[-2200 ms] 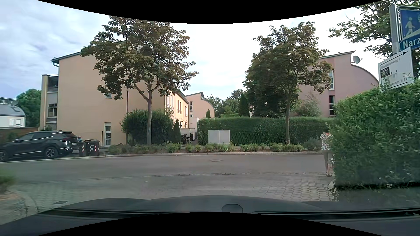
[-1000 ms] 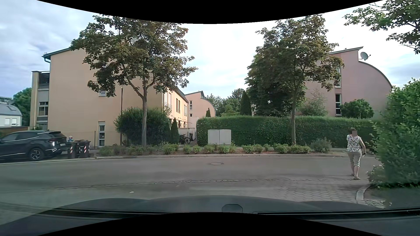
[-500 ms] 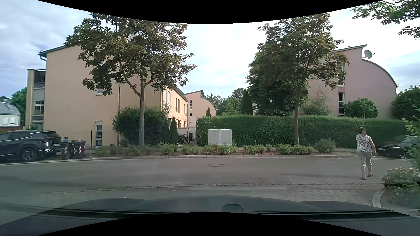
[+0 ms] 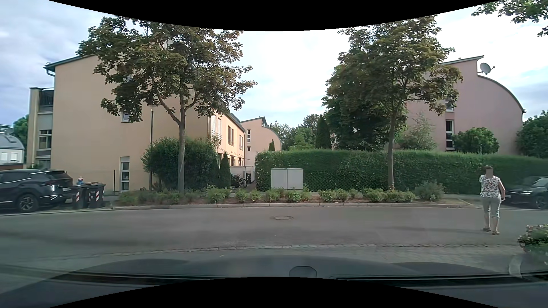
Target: Follow the waypoints while adhering to traffic rules and regulations
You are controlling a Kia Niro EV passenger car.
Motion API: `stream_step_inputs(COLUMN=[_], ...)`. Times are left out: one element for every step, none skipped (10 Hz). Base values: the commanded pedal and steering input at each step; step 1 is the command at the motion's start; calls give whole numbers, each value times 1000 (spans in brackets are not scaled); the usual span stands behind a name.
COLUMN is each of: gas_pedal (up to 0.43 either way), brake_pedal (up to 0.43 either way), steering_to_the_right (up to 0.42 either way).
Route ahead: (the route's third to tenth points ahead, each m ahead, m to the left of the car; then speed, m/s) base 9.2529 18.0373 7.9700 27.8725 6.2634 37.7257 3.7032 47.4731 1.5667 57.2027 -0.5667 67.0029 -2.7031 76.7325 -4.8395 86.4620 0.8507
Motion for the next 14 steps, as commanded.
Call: stream_step_inputs(gas_pedal=[0, 0, 0, 0, 0, 0, 0, 0, 0, 0, 0, 0, 0, 0], brake_pedal=[73, 73, 73, 73, 73, 73, 73, 85, 85, 85, 91, 85, 91, 91], steering_to_the_right=[-7, -7, -7, -7, -7, -7, -7, -7, -7, -7, -7, -7, -7, -7])
